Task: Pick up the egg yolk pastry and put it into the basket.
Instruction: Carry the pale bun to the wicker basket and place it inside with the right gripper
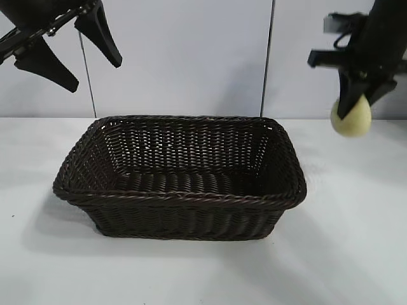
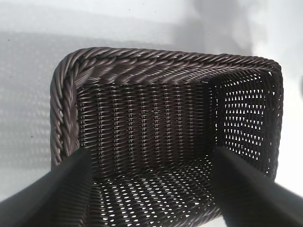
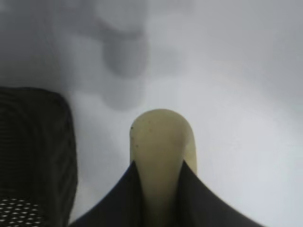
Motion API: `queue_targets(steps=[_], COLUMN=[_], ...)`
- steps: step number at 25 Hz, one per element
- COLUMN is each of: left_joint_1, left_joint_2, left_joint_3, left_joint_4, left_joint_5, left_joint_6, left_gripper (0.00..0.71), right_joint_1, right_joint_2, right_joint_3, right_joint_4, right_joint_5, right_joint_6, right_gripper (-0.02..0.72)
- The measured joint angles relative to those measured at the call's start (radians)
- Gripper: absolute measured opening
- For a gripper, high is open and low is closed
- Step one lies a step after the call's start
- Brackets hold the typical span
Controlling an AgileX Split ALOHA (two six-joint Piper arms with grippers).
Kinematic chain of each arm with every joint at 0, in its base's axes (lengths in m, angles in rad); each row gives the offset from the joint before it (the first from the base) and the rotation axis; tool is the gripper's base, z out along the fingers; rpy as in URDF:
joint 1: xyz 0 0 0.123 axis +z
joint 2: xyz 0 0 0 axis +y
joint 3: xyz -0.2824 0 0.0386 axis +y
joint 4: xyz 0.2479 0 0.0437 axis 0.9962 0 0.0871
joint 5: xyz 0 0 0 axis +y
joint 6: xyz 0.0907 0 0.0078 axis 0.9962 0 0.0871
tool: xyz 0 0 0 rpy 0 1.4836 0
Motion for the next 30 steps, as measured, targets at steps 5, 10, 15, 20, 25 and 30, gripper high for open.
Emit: queue_targets(steps=[5,10,15,20,25,30], left_joint_1=[0.0,0.0,0.0,0.0,0.0,0.0], left_joint_2=[0.0,0.0,0.0,0.0,0.0,0.0], left_joint_3=[0.0,0.0,0.0,0.0,0.0,0.0], left_joint_4=[0.0,0.0,0.0,0.0,0.0,0.0], left_joint_5=[0.0,0.0,0.0,0.0,0.001,0.002], left_joint_6=[0.0,0.0,0.0,0.0,0.001,0.001], left_gripper=[0.515,0.515,0.515,0.514,0.514,0.514], right_joint_1=[0.067,0.202,0.345,0.434,0.45,0.45], right_joint_2=[0.0,0.0,0.0,0.011,0.095,0.184], right_joint_3=[0.0,0.0,0.0,0.0,0.0,0.0], right_joint_4=[0.002,0.004,0.008,0.003,0.0,-0.003], right_joint_5=[0.007,0.007,0.006,-0.031,-0.039,-0.049], right_joint_6=[-0.012,-0.014,-0.014,0.008,0.013,0.014], right_gripper=[0.096,0.096,0.096,0.096,0.096,0.148])
